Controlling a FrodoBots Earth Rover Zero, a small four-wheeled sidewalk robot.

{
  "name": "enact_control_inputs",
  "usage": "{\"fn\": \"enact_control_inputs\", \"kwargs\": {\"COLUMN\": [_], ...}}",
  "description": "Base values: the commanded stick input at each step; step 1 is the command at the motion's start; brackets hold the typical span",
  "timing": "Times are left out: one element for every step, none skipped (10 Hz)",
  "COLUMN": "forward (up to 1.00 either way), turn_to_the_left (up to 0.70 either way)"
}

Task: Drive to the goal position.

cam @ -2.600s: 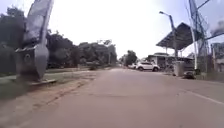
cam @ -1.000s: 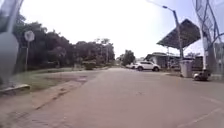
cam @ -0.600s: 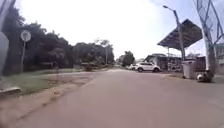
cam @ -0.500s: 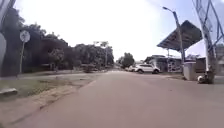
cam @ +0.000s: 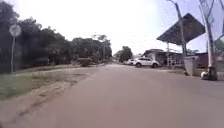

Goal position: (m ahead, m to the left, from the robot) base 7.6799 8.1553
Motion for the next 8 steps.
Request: {"fn": "enact_control_inputs", "kwargs": {"forward": [0.7, 0.7, 0.7, 0.7, 0.7, 0.7, 0.7, 0.7], "turn_to_the_left": [0.0, 0.0, 0.0, 0.0, 0.0, 0.0, 0.0, 0.0]}}
